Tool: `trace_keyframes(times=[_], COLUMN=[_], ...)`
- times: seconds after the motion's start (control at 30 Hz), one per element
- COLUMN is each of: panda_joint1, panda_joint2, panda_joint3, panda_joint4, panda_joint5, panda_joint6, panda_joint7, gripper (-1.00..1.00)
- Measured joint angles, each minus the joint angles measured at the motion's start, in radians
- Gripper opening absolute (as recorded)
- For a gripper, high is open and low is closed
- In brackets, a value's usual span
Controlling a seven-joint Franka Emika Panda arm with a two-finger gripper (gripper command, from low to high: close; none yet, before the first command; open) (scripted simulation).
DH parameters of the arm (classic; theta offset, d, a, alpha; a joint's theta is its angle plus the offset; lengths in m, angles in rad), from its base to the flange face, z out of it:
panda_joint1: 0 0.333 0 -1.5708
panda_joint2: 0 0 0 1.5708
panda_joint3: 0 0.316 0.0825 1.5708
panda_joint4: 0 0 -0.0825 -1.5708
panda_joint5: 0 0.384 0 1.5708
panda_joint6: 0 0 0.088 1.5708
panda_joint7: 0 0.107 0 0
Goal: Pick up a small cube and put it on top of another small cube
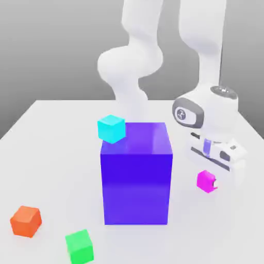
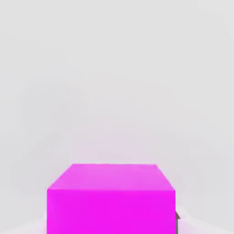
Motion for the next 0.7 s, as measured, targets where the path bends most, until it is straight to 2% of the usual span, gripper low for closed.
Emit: trace_keyframes(times=[0.3,0.53,0.7], panda_joint1=[-0.019,-0.249,-0.443], panda_joint2=[-0.273,-0.244,-0.18], panda_joint3=[0.007,-0.115,-0.246], panda_joint4=[-0.037,0.185,0.36], panda_joint5=[0.033,-0.025,-0.013], panda_joint6=[-0.233,-0.296,-0.366], panda_joint7=[0.0,0.231,0.403], gripper=[-1.0,-1.0,-1.0])
